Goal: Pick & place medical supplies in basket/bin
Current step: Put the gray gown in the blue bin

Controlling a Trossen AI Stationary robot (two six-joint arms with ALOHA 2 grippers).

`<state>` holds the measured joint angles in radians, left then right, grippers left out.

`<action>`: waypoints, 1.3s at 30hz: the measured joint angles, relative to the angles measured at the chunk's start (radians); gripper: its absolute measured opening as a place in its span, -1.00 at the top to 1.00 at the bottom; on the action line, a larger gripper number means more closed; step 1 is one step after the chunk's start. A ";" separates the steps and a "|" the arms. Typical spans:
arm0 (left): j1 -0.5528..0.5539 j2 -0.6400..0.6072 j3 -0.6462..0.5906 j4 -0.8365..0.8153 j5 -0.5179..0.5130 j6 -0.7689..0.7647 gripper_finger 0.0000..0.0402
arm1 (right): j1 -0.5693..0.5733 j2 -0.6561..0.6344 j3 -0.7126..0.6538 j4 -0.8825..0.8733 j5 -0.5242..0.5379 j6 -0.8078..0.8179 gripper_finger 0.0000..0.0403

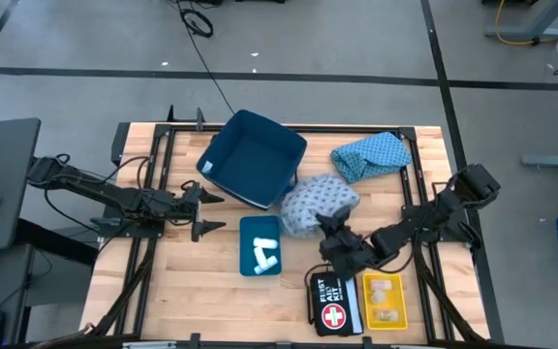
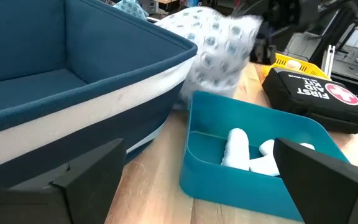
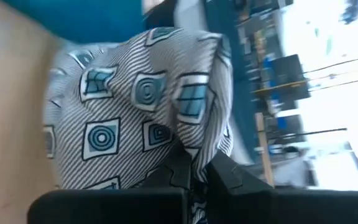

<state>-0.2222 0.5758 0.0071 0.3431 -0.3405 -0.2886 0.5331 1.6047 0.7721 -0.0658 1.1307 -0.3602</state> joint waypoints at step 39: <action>0.000 0.000 0.000 0.002 0.000 0.011 -0.98 | -0.186 -0.001 0.577 0.155 -0.034 -0.771 0.93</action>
<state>-0.2224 0.5755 0.0071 0.3447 -0.3407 -0.2771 0.3476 1.6039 1.3495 0.0894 1.0963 -1.1315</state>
